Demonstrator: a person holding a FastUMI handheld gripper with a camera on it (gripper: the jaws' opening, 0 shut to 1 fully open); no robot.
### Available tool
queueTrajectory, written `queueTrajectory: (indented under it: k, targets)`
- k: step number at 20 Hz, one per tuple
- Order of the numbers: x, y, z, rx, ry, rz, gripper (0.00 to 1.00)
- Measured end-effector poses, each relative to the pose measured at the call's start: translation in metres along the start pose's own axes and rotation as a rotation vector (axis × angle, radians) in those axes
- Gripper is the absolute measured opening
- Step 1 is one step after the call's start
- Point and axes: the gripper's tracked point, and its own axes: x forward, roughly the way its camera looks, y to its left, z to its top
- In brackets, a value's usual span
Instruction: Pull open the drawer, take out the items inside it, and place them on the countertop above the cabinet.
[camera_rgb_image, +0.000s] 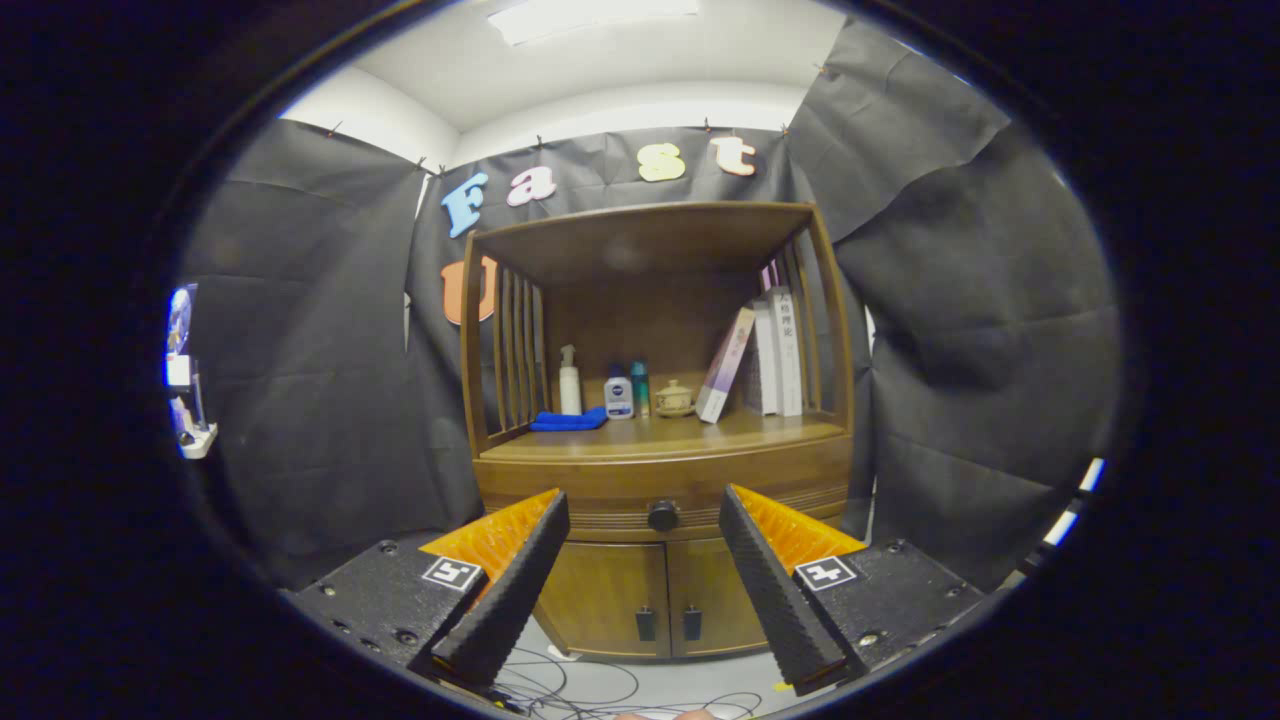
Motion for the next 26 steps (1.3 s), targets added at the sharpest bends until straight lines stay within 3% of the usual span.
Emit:
queueTrajectory:
  k: [8, 11, 15, 21, 25, 26]
  targets:
    - [0.101, -0.006, -0.04, 0.0, 0.058, 0.007, 0.99]
    - [0.14, -0.004, -0.055, -0.008, 0.075, 0.014, 0.94]
    - [0.196, -0.021, -0.074, -0.043, 0.092, -0.035, 0.91]
    - [0.237, -0.037, -0.11, -0.052, 0.155, -0.06, 0.76]
    - [0.242, -0.038, -0.111, -0.042, 0.144, -0.078, 0.53]
    - [0.241, -0.04, -0.112, -0.038, 0.137, -0.081, 0.52]
